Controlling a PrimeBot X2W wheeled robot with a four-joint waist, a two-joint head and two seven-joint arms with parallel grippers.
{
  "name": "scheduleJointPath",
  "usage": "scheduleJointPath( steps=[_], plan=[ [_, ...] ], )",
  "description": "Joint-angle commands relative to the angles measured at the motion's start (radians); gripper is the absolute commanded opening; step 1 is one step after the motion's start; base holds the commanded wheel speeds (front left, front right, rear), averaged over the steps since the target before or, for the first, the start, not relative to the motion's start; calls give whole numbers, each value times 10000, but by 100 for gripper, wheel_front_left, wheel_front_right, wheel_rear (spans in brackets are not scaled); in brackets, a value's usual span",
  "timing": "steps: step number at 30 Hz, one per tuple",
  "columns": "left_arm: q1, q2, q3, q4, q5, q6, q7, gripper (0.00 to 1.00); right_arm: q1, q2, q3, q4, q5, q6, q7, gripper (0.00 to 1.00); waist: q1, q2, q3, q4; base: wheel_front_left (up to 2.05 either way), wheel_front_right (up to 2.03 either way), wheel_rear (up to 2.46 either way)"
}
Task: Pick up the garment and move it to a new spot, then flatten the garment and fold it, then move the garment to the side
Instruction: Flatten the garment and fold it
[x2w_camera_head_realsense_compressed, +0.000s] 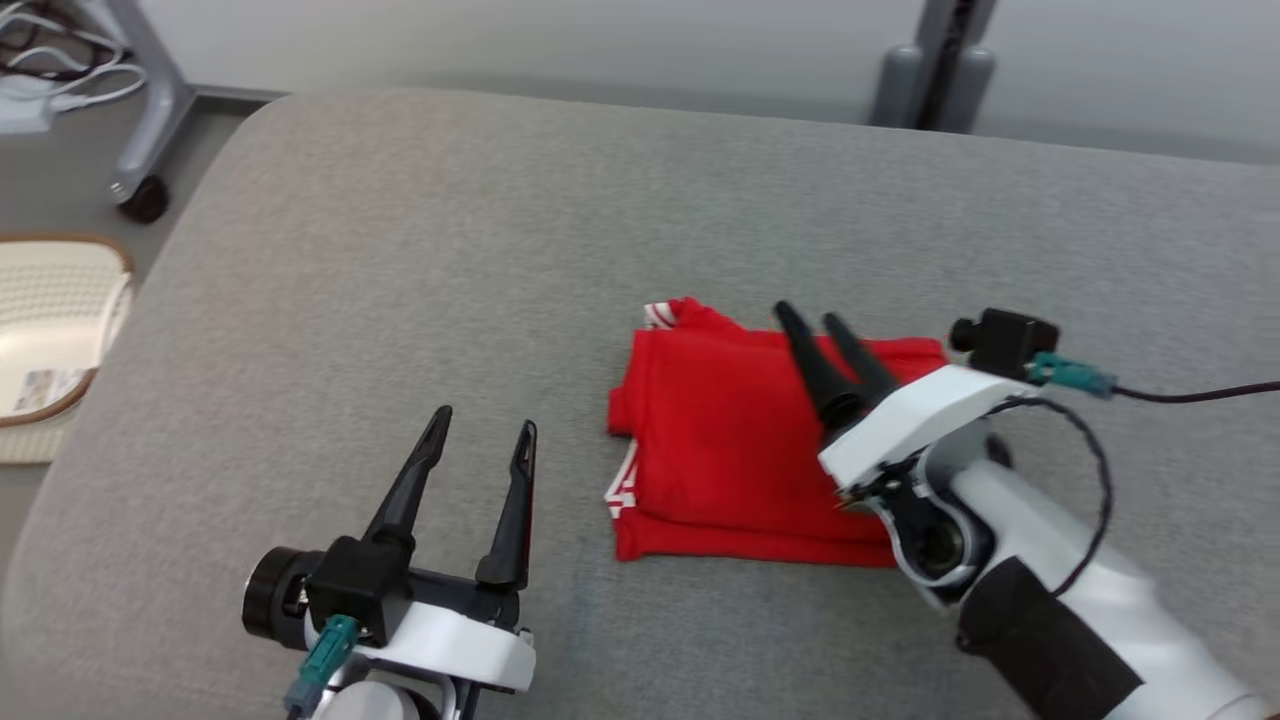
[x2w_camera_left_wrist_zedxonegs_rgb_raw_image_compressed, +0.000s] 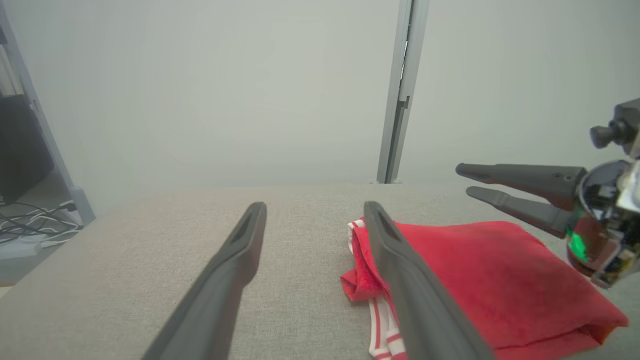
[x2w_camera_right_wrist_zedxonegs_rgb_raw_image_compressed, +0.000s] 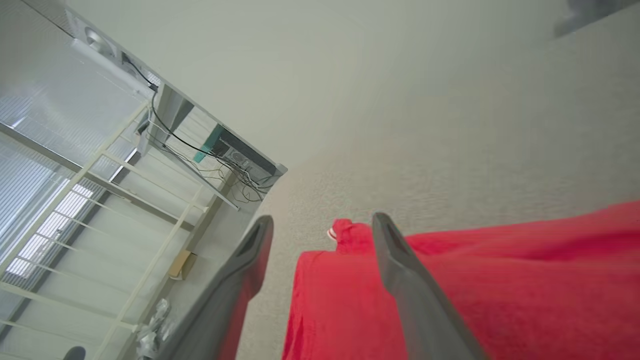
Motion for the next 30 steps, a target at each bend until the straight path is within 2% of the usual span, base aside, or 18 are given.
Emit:
scheduleJointPath(
  steps=[1, 2, 9, 11, 17, 24, 30],
  plan=[
    [-8, 36, 165, 43, -149, 105, -40, 100, -79, -202, -464, 45, -643, 26, -87, 100, 0, 0, -116, -622, 0, 0, 0],
    [-8, 36, 165, 43, -149, 105, -40, 100, -79, -202, -464, 45, -643, 26, -87, 100, 0, 0, -116, -622, 0, 0, 0],
    [-58, 38, 623, 622, -415, 529, -38, 100, 825, -440, -2866, -44, -3567, 25, -86, 100, 0, 0, -372, -1710, 0, 0, 0],
    [-117, 44, 774, 817, -730, 637, -40, 100, 1192, -474, -3527, -231, -4542, 25, -85, 100, 0, 0, -441, -1941, 0, 0, 0],
    [-258, 40, 1180, 1251, -1144, 746, -40, 100, 2503, -321, -5244, -1275, -6276, 25, -85, 100, 0, 0, -648, -2408, 0, 0, 0],
    [162, 40, 1531, 1075, -1141, 593, -40, 100, 4101, -572, -5930, -3380, -8847, 25, -86, 100, 0, 0, -1025, -2628, 0, 0, 0],
    [872, 41, 1693, 636, -647, 365, -38, 100, 5554, -489, -6351, -5069, -9955, 25, -86, 100, 0, 0, -1494, -2646, 0, 0, 0]
  ],
)
